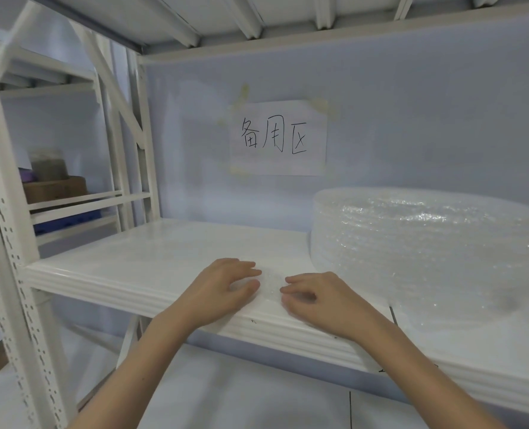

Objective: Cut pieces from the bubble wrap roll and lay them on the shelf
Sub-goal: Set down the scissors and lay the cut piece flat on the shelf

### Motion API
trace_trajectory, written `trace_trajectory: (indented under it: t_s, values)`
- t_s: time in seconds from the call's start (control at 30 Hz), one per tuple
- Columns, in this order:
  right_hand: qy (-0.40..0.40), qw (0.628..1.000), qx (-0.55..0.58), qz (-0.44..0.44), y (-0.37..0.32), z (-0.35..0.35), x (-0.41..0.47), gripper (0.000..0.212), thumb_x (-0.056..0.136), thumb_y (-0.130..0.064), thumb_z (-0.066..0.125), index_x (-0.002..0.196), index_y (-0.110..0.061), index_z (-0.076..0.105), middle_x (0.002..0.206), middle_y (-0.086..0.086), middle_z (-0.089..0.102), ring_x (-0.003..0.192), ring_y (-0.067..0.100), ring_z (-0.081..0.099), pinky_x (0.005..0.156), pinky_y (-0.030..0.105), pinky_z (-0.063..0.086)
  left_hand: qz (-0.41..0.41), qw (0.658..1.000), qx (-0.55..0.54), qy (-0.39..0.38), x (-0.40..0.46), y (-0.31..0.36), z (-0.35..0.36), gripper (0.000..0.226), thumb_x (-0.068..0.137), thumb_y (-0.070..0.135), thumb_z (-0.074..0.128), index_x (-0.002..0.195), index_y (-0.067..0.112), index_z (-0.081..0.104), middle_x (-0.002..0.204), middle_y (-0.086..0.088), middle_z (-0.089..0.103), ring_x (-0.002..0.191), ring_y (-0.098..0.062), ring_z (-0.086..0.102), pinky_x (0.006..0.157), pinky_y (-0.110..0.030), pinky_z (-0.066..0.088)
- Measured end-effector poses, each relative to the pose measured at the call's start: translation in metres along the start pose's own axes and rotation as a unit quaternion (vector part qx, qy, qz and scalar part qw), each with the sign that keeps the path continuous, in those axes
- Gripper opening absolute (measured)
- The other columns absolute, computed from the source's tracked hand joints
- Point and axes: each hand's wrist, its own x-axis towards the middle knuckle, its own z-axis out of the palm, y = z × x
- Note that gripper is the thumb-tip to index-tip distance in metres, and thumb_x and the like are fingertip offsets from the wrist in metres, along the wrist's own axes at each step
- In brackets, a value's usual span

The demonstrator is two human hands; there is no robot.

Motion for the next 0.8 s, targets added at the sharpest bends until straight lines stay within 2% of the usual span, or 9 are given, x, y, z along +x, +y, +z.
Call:
trace_trajectory:
  t_s: [0.07,0.17,0.3,0.5,0.8]
  values:
    - [-0.002,1.0,-0.001,0.008,0.002,0.001,0.001,0.039,0.087,-0.046,0.057,0.121,-0.032,0.069,0.14,-0.014,0.057,0.128,-0.001,0.05,0.105,0.018,0.037,-0.001,1.0,-0.003,-0.008,-0.002,-0.003,0.004,0.043,0.09,0.05,0.051,0.126,0.031,0.064,0.139,0.013,0.057,0.134,-0.013,0.042,0.109,-0.023,0.029]
    - [-0.003,1.0,-0.001,0.011,0.003,0.003,0.002,0.042,0.086,-0.049,0.056,0.122,-0.032,0.067,0.139,-0.016,0.057,0.127,-0.002,0.05,0.105,0.019,0.038,0.006,1.0,0.008,0.003,-0.005,-0.004,0.007,0.036,0.093,0.041,0.055,0.126,0.029,0.065,0.136,0.013,0.06,0.13,-0.011,0.046,0.104,-0.02,0.031]
    - [0.005,1.0,0.006,0.008,0.005,0.003,0.004,0.042,0.087,-0.048,0.055,0.123,-0.03,0.067,0.139,-0.014,0.057,0.127,0.0,0.05,0.105,0.018,0.037,0.001,0.999,-0.033,0.012,-0.005,-0.003,0.005,0.035,0.091,0.042,0.054,0.121,0.032,0.068,0.131,0.016,0.062,0.126,-0.007,0.048,0.106,-0.025,0.036]
    - [0.012,1.0,0.009,0.005,0.007,0.004,0.006,0.04,0.088,-0.046,0.055,0.122,-0.029,0.067,0.137,-0.012,0.058,0.125,0.002,0.052,0.104,0.019,0.038,-0.001,0.997,-0.068,0.041,-0.009,-0.002,0.001,0.026,0.095,0.033,0.055,0.114,0.03,0.072,0.126,0.016,0.064,0.12,-0.003,0.048,0.098,-0.017,0.033]
    - [-0.001,1.0,-0.016,0.015,0.007,0.006,0.007,0.047,0.085,-0.052,0.05,0.121,-0.028,0.067,0.132,-0.015,0.061,0.124,0.004,0.053,0.104,0.029,0.043,-0.009,0.998,-0.053,0.029,-0.017,-0.007,0.001,0.025,0.092,0.036,0.058,0.113,0.034,0.072,0.12,0.019,0.065,0.117,0.001,0.05,0.096,-0.011,0.032]
